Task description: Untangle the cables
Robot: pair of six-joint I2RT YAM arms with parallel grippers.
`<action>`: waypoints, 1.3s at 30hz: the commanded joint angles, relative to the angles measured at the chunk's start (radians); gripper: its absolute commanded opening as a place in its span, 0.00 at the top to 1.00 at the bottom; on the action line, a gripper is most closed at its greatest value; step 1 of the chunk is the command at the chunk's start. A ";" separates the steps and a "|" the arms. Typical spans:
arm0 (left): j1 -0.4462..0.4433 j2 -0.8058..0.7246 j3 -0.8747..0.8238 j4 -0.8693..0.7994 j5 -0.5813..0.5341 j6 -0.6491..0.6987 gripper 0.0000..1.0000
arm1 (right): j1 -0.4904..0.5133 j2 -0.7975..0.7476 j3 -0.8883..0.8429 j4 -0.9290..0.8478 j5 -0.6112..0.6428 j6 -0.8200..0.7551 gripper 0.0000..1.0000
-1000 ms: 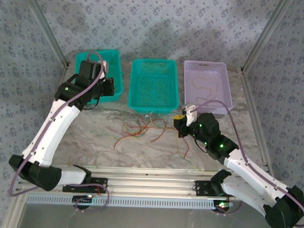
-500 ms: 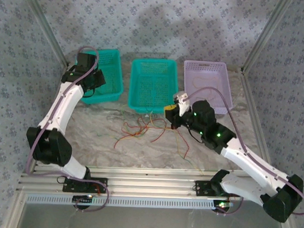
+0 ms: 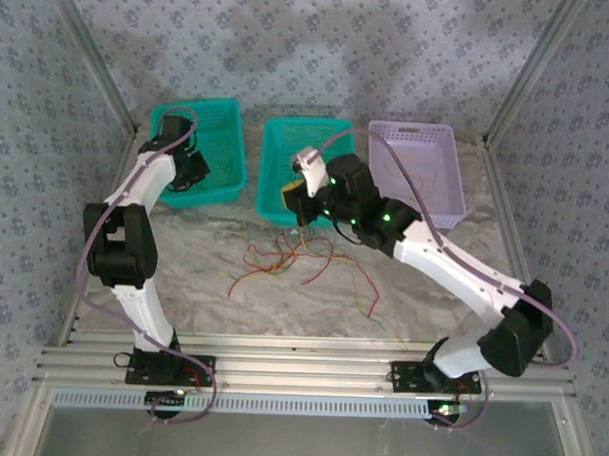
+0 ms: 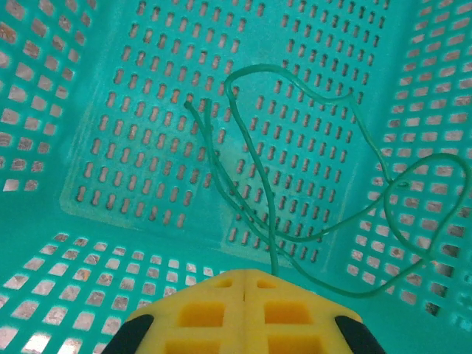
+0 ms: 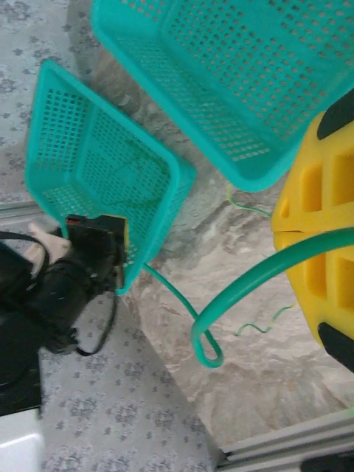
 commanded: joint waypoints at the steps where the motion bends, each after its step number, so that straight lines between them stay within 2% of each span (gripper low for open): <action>1: 0.011 0.014 0.043 0.010 0.014 -0.017 1.00 | 0.002 0.093 0.125 -0.067 -0.019 -0.019 1.00; 4: 0.015 0.050 0.051 -0.002 0.011 -0.022 0.98 | 0.000 0.197 0.246 -0.104 -0.034 -0.016 1.00; 7: 0.017 0.064 0.037 0.012 0.028 -0.038 0.89 | -0.011 0.296 0.363 -0.138 -0.063 0.004 1.00; 15: 0.016 0.007 0.056 0.031 0.059 -0.045 0.54 | -0.030 0.513 0.610 -0.197 -0.156 0.061 1.00; 17: 0.016 -0.027 0.062 0.028 0.059 -0.051 0.50 | -0.033 0.550 0.651 -0.197 -0.167 0.065 1.00; 24: 0.016 -0.250 -0.003 0.078 0.030 -0.091 0.29 | -0.044 0.684 0.815 -0.215 -0.203 0.088 1.00; 33: 0.016 -0.578 -0.202 0.116 -0.054 -0.154 0.13 | -0.056 0.896 1.050 -0.241 -0.247 0.120 1.00; 39: 0.016 -0.799 -0.379 0.130 -0.119 -0.185 0.02 | -0.067 1.012 1.143 -0.172 -0.254 0.154 1.00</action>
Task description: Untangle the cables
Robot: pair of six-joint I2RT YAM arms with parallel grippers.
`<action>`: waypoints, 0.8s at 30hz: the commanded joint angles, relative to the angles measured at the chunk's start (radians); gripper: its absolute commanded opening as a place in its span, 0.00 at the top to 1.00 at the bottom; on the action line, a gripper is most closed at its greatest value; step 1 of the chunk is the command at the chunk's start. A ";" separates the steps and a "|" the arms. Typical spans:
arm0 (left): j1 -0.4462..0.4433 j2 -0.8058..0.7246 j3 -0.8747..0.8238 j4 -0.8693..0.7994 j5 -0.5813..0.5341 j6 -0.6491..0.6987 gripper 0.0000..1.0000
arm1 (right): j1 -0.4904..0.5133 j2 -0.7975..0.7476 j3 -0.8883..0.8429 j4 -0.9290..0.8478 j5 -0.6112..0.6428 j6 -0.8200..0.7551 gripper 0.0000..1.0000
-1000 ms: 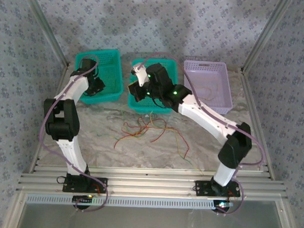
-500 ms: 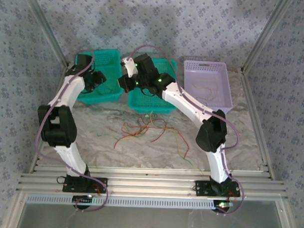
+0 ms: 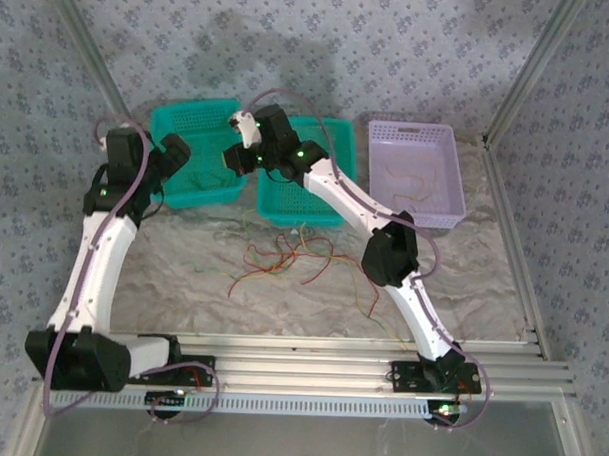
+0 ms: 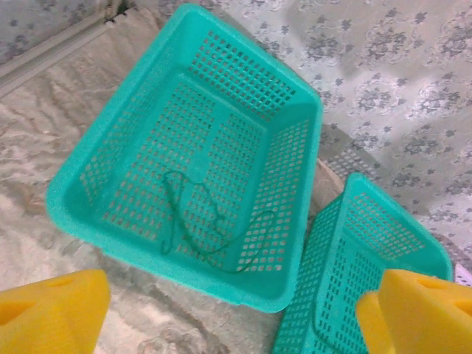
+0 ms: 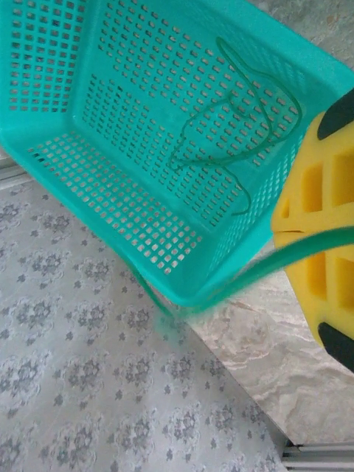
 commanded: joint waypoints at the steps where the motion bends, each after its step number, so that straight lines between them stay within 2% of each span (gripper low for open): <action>1: 0.003 -0.114 -0.072 0.018 -0.060 -0.031 0.02 | -0.007 0.069 0.077 0.030 -0.015 0.035 1.00; 5: -0.001 -0.223 -0.144 -0.002 -0.083 -0.035 0.00 | -0.002 0.132 0.140 0.058 -0.010 0.030 1.00; 10: -0.016 -0.307 -0.204 -0.020 -0.103 -0.026 0.01 | 0.018 0.176 0.155 0.130 0.072 -0.020 1.00; 14: -0.028 -0.330 -0.232 -0.039 -0.130 0.001 0.00 | 0.027 0.238 0.222 0.132 0.078 -0.008 1.00; 24: -0.057 -0.356 -0.277 -0.007 -0.157 0.030 0.00 | 0.032 0.300 0.230 0.110 0.076 -0.007 1.00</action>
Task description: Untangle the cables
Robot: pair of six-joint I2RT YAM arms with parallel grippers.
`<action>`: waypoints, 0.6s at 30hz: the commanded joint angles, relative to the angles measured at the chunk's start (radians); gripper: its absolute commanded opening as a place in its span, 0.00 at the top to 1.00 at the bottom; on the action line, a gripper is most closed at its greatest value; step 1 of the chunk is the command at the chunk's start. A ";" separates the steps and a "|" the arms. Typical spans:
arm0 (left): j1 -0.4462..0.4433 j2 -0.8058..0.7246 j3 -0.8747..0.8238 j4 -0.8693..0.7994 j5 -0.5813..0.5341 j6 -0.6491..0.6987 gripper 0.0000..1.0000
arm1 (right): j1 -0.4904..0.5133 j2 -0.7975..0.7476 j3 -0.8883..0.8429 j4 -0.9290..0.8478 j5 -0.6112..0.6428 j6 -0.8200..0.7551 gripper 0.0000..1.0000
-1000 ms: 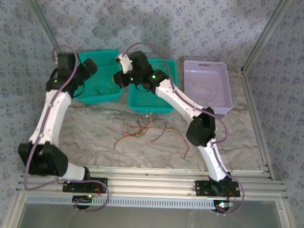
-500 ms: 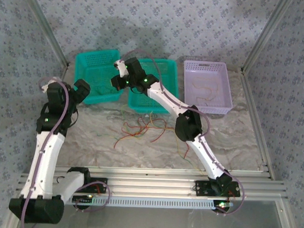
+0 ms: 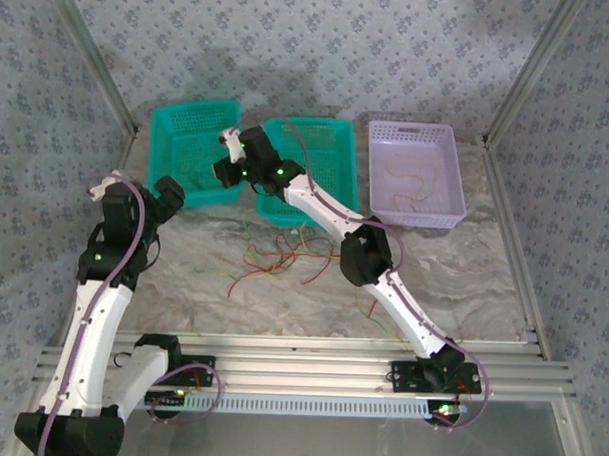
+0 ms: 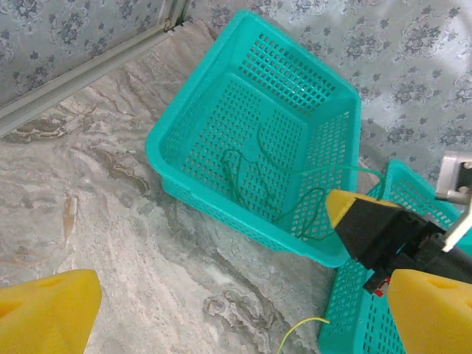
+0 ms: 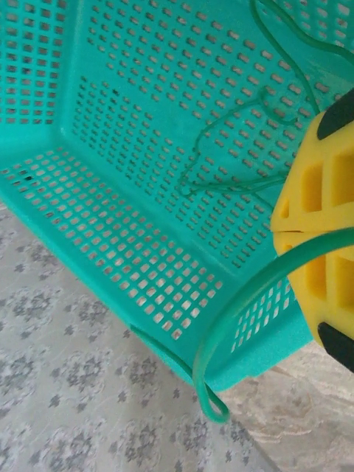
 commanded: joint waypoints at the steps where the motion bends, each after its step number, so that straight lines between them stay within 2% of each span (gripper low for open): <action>1: -0.007 -0.015 -0.001 0.019 -0.020 0.021 0.00 | 0.000 0.027 0.038 -0.019 -0.008 -0.012 1.00; 5: -0.008 -0.017 -0.005 0.022 -0.018 0.021 0.00 | 0.002 0.034 0.038 -0.052 -0.026 -0.018 1.00; 14: -0.008 -0.016 -0.009 0.027 -0.017 0.026 0.00 | 0.012 0.009 0.049 -0.085 -0.006 -0.039 0.73; 18: -0.007 -0.014 -0.012 0.030 -0.018 0.029 0.01 | 0.015 -0.013 0.051 -0.088 0.003 -0.052 0.64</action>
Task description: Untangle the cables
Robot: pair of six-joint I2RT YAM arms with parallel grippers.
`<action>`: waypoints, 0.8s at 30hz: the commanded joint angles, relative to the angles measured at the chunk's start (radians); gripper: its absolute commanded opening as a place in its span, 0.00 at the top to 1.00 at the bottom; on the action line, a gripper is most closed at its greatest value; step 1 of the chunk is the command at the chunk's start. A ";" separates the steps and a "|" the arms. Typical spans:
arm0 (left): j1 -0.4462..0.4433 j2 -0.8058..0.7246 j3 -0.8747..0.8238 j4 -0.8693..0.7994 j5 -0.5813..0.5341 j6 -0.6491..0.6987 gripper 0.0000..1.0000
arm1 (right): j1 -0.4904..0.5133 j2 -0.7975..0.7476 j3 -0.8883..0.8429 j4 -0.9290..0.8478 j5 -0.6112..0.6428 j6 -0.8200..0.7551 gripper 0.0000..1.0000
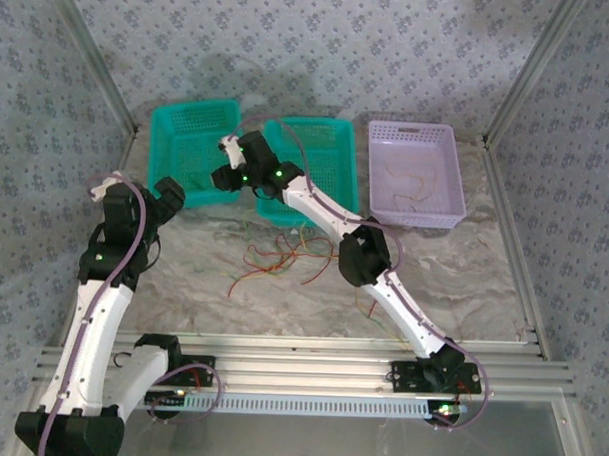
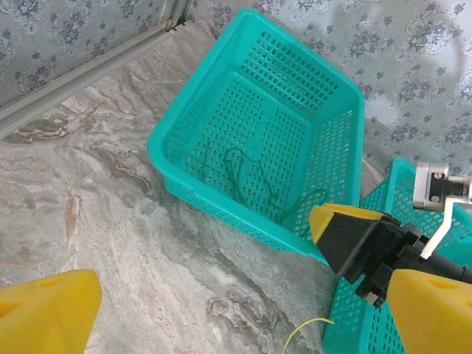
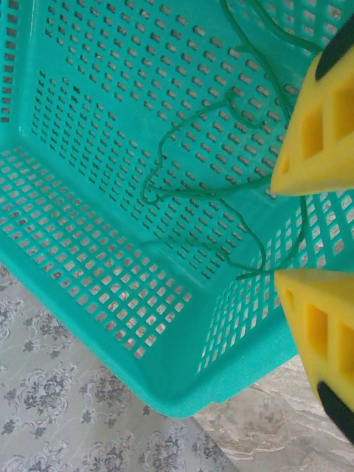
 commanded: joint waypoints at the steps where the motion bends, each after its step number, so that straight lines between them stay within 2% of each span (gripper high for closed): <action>1: -0.007 -0.014 -0.002 0.021 -0.018 0.026 0.00 | 0.009 -0.037 0.038 -0.025 0.010 -0.022 0.63; 6: -0.007 -0.012 -0.007 0.024 -0.017 0.028 0.00 | 0.010 -0.115 0.035 -0.044 0.022 -0.047 0.51; 9: -0.009 -0.005 -0.011 0.025 -0.006 0.025 0.00 | 0.011 -0.202 0.008 -0.061 0.027 -0.078 0.48; 12: -0.010 0.003 -0.009 0.016 0.008 0.023 0.00 | 0.011 -0.329 -0.091 -0.079 0.050 -0.112 0.45; 17: -0.032 0.031 0.013 -0.016 0.032 0.025 0.00 | 0.012 -0.612 -0.437 -0.058 0.122 -0.174 0.43; 24: -0.072 0.067 0.017 -0.070 0.102 0.034 0.00 | 0.005 -1.075 -1.052 0.036 0.271 -0.194 0.42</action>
